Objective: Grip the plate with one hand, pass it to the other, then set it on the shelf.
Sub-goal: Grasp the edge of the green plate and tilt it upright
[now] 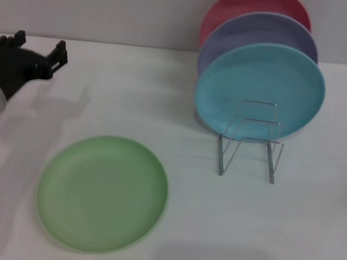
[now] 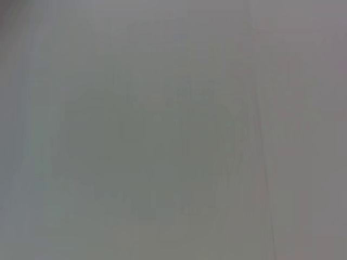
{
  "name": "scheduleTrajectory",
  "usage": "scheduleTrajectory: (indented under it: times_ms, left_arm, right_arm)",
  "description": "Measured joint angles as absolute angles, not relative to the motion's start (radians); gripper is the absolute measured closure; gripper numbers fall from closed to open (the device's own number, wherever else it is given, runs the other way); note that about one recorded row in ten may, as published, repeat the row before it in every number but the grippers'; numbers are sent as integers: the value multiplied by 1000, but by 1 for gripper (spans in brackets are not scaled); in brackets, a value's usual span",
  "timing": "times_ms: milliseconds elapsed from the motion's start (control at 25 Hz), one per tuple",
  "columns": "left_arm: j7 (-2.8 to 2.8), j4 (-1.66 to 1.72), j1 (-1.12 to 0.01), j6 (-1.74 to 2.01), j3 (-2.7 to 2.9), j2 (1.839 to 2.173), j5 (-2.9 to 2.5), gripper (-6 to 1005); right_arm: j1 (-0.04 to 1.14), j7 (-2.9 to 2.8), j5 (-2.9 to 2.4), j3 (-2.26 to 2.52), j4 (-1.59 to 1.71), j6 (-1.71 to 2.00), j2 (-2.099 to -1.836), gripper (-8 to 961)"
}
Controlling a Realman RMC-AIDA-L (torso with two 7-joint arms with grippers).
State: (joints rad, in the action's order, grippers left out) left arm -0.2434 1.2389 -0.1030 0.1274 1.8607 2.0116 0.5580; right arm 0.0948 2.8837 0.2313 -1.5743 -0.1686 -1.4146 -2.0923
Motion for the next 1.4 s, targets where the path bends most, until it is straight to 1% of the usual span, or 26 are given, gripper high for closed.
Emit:
scheduleTrajectory:
  times_ms: [40, 200, 480, 840, 1400]
  left_arm:
    - [-245, 1323, -110, -63, 1790, 2020, 559, 210]
    - [-259, 1494, -158, -535, 1597, 2056, 560, 211]
    - [-275, 1573, -240, -1000, 1479, 2058, 559, 211]
    - [-309, 1553, -291, -1243, 1524, 2064, 479, 212]
    - [-278, 1503, -307, -1281, 1547, 2066, 422, 214]
  right_arm:
    - [97, 2884, 230, -1574, -169, -1415, -2092, 133]
    - [100, 2884, 229, -1572, -169, -1414, -2092, 133]
    - [103, 2884, 228, -1572, -167, -1403, -2090, 134]
    - [108, 2883, 228, -1574, -167, -1394, -2088, 134]
    - [117, 2882, 221, -1572, -162, -1387, -2088, 134]
